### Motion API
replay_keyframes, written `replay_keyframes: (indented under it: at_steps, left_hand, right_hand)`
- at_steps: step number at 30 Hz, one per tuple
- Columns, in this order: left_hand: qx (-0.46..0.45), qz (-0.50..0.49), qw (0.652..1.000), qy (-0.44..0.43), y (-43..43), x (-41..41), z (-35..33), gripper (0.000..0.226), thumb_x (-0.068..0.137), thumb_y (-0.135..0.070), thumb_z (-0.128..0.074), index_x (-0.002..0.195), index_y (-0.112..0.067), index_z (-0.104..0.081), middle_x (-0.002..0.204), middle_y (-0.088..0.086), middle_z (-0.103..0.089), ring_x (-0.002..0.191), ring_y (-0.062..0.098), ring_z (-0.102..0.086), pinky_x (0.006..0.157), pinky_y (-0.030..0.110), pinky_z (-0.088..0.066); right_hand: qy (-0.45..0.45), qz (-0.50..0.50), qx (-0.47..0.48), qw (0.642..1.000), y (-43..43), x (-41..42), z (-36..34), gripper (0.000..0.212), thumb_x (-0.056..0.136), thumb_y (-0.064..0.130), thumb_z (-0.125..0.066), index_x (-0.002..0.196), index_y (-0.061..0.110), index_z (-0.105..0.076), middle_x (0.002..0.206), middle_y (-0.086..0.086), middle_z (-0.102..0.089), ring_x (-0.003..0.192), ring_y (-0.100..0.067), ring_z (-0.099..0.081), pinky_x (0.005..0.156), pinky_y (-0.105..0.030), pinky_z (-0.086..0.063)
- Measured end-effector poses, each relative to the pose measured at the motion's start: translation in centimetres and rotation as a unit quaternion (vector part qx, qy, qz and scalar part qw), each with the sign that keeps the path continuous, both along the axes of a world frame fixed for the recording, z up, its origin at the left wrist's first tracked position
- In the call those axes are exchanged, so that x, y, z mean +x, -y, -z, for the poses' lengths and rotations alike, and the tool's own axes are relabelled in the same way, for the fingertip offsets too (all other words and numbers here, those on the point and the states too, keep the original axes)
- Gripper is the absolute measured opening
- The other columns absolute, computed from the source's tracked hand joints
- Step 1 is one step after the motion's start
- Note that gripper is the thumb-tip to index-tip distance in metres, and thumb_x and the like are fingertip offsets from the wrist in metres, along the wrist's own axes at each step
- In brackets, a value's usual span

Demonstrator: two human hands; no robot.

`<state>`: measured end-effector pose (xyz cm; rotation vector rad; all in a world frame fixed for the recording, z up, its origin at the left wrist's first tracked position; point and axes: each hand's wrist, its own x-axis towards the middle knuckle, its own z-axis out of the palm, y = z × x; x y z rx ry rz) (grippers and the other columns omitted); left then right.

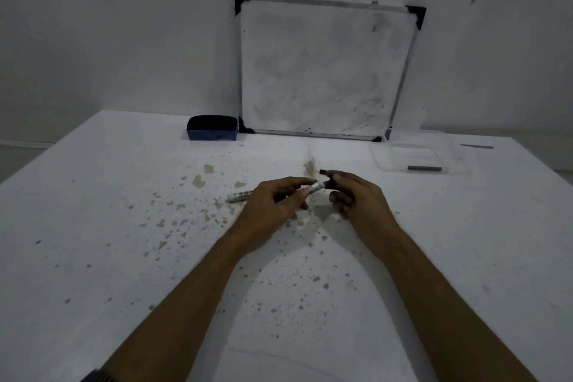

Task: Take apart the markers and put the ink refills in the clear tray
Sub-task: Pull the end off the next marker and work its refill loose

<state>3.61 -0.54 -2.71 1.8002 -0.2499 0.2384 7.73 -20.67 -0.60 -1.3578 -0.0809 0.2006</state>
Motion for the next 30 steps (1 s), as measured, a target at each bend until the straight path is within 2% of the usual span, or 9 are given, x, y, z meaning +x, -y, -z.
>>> replay_keyframes:
  at_steps: [4, 8, 11, 15, 19, 23, 26, 30]
  left_hand:
    - [0.006, -0.006, 1.000, -0.003, 0.1, 0.0, -0.1, 0.026, 0.103, -0.029, -0.065, 0.127, -0.031, -0.075, 0.080, -0.004, -0.076, 0.055, -0.003, -0.062, 0.052, 0.012, -0.046]
    - [0.009, -0.014, 1.000, -0.001, 0.1, 0.0, -0.1, 0.027, 0.103, -0.028, -0.066, 0.128, -0.028, -0.075, 0.081, -0.002, -0.077, 0.056, -0.002, -0.062, 0.053, 0.012, -0.046]
    - [0.015, -0.019, 1.000, -0.008, 0.3, 0.0, -0.1, 0.026, 0.102, -0.030, -0.066, 0.127, -0.030, -0.075, 0.081, -0.008, -0.078, 0.058, -0.004, -0.064, 0.053, 0.010, -0.047]
    - [0.017, -0.019, 1.000, -0.010, 0.3, -0.1, -0.1, 0.030, 0.101, -0.035, -0.067, 0.130, -0.030, -0.074, 0.087, -0.022, -0.078, 0.076, -0.001, -0.073, 0.061, 0.012, -0.053]
    - [0.014, -0.025, 1.000, -0.008, 0.3, 0.0, -0.2, 0.028, 0.102, -0.035, -0.066, 0.129, -0.031, -0.074, 0.087, -0.015, -0.079, 0.080, 0.002, -0.074, 0.066, 0.013, -0.055]
    - [0.013, -0.004, 1.000, -0.013, -0.1, 0.0, 0.0, 0.026, 0.103, -0.034, -0.065, 0.126, -0.034, -0.075, 0.081, -0.004, -0.077, 0.060, 0.000, -0.064, 0.058, 0.014, -0.052]
    - [-0.005, 0.017, 1.000, -0.019, -0.6, 0.1, 0.2, 0.023, 0.102, -0.034, -0.066, 0.123, -0.038, -0.076, 0.079, 0.001, -0.076, 0.061, 0.007, -0.064, 0.059, 0.019, -0.054]
    - [-0.015, 0.035, 0.999, -0.024, -1.1, 0.3, 0.3, 0.023, 0.098, -0.047, -0.067, 0.120, -0.045, -0.076, 0.082, 0.003, -0.077, 0.066, 0.013, -0.067, 0.061, 0.025, -0.059]
  right_hand:
    - [-0.015, -0.041, 0.005, 0.999, 0.5, 0.2, -0.1, 0.027, 0.095, 0.025, -0.071, 0.117, 0.010, -0.076, 0.108, -0.011, -0.079, 0.074, -0.017, -0.072, 0.068, -0.026, -0.056]
    - [0.022, -0.038, -0.022, 0.999, 0.3, 0.0, 0.1, 0.027, 0.095, 0.026, -0.071, 0.118, 0.013, -0.076, 0.107, -0.009, -0.080, 0.075, -0.017, -0.074, 0.067, -0.025, -0.057]
    - [0.087, 0.003, -0.080, 0.993, 0.3, -0.2, 0.3, 0.025, 0.094, 0.026, -0.073, 0.117, 0.015, -0.077, 0.098, -0.006, -0.081, 0.075, -0.021, -0.075, 0.067, -0.030, -0.058]
    - [0.176, 0.026, -0.156, 0.972, 0.3, -0.2, 0.6, 0.027, 0.093, 0.026, -0.076, 0.118, 0.017, -0.077, 0.085, 0.000, -0.081, 0.070, -0.016, -0.075, 0.065, -0.024, -0.059]
    - [0.186, 0.006, -0.169, 0.968, 0.6, 0.1, 0.6, 0.026, 0.096, 0.027, -0.071, 0.121, 0.020, -0.077, 0.094, -0.002, -0.081, 0.080, -0.019, -0.077, 0.080, -0.038, -0.064]
    - [0.183, -0.024, -0.147, 0.972, 1.2, 0.1, 0.6, 0.026, 0.094, 0.032, -0.073, 0.119, 0.025, -0.077, 0.099, 0.002, -0.081, 0.088, -0.017, -0.078, 0.083, -0.028, -0.061]
    - [0.185, -0.038, -0.125, 0.974, 1.0, 0.0, 0.6, 0.025, 0.093, 0.028, -0.074, 0.117, 0.022, -0.078, 0.100, 0.001, -0.081, 0.090, -0.017, -0.077, 0.081, -0.021, -0.058]
    - [0.195, -0.041, -0.111, 0.974, 0.7, -0.4, 0.7, 0.020, 0.094, 0.024, -0.073, 0.114, 0.025, -0.079, 0.097, 0.003, -0.081, 0.090, -0.012, -0.077, 0.080, -0.016, -0.056]
